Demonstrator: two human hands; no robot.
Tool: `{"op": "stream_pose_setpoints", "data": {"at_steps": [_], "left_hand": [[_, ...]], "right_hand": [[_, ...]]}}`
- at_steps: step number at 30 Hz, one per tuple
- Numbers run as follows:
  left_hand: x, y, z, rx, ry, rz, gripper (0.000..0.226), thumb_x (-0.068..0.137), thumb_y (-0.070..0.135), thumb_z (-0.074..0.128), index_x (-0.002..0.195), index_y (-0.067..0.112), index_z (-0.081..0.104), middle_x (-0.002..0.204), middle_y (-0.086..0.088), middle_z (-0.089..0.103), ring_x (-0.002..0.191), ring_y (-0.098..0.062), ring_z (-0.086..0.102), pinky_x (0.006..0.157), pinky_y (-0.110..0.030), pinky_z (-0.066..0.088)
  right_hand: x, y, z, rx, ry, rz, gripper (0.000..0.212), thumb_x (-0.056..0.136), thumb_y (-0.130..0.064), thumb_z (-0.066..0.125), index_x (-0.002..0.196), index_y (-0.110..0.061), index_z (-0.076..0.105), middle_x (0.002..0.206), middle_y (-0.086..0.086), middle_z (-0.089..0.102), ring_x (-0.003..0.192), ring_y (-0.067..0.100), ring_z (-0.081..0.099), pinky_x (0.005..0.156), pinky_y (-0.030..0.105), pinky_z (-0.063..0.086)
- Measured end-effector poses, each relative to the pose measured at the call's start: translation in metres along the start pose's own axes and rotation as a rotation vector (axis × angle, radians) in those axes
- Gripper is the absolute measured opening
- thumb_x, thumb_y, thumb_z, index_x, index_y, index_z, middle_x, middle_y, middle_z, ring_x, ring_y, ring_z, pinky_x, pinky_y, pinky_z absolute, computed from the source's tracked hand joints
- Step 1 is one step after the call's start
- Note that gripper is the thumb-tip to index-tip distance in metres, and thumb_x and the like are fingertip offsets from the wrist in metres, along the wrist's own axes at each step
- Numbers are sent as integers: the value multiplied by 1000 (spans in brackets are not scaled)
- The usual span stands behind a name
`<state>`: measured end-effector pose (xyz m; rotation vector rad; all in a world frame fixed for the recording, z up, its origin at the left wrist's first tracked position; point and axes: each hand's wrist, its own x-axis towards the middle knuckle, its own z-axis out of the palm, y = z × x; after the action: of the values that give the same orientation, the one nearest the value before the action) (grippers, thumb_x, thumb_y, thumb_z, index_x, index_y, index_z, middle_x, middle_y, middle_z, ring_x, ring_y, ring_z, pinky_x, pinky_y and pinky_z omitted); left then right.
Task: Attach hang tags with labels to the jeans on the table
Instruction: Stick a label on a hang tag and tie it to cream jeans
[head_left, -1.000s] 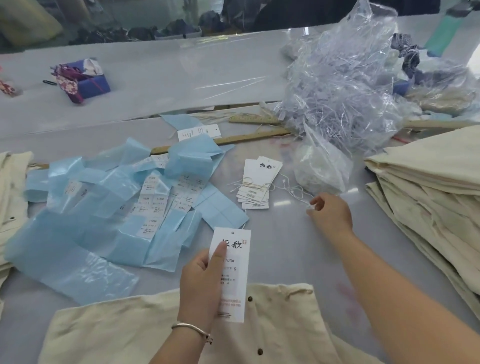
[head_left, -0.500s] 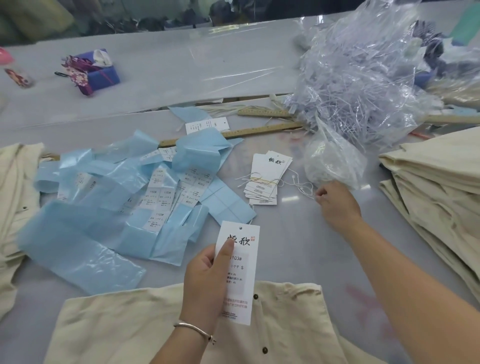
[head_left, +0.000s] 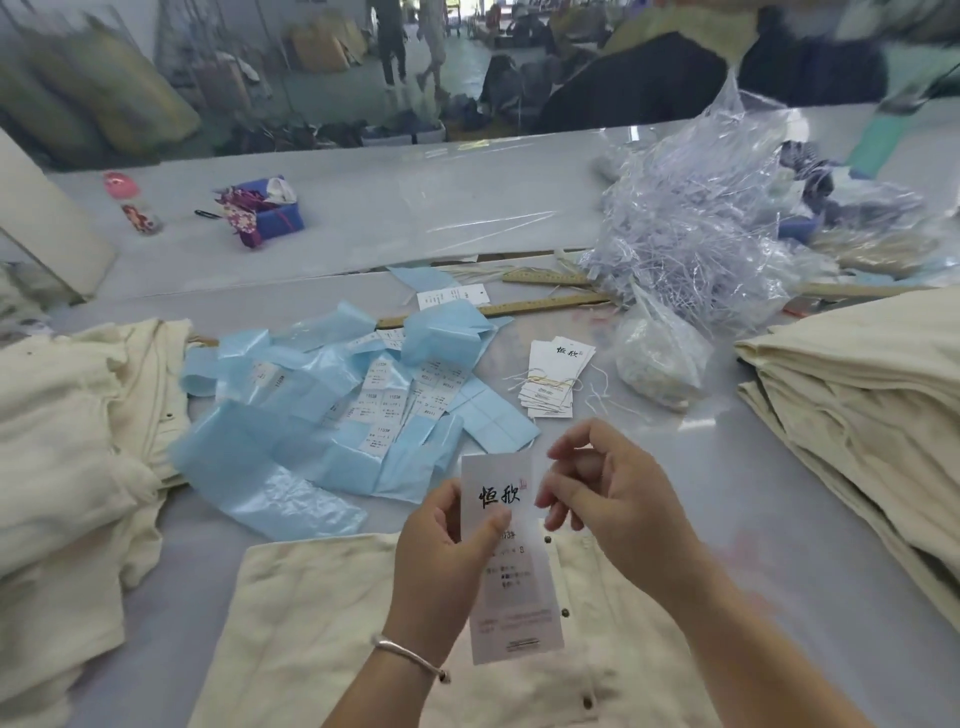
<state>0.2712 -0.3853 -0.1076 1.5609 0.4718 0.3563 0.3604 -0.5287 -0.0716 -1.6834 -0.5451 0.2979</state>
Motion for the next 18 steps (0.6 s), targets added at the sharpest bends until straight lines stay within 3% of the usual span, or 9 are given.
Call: {"op": "stream_pose_setpoints", "data": {"at_steps": [5,10,13,16,18], "left_hand": [[-35,13,-18,64,-58,120,27,73,20,67,98,29,68,85,1,73,76,-23,69,70,-42,58],[-65,24,-32,55,-126,189,32,75,15,62,100,33,71,84,-1,74,74,-22,70,65,-35,58],[-78,27,-38,83,-154,246,31,77,15,60,101,31,71,82,0,74,73,-22,70,64,-32,57],[-89,29,-44,130,-164,313,24,85,26,58,105,28,72,87,3,74,78,-14,70,68,-27,55],[-97,31,-49,-37,-175,241,32,93,38,48,99,22,76,89,-2,75,80,-16,70,69,-29,55]], "right_hand": [[-32,-17,37,-166,26,-49,30,88,5,53,89,-23,46,62,2,62,52,9,50,57,30,44],[-57,-32,53,-234,102,-68,30,87,1,56,89,-26,43,62,5,61,53,10,51,59,42,47],[-70,-39,62,-255,153,-87,31,86,2,58,87,-25,43,61,6,63,51,10,50,60,41,48],[-83,-46,70,-259,148,-99,31,85,3,57,86,-25,43,59,4,63,52,12,52,59,42,49],[-92,-48,75,-234,146,-112,33,85,3,57,85,-26,43,59,3,64,49,12,52,56,38,47]]}}
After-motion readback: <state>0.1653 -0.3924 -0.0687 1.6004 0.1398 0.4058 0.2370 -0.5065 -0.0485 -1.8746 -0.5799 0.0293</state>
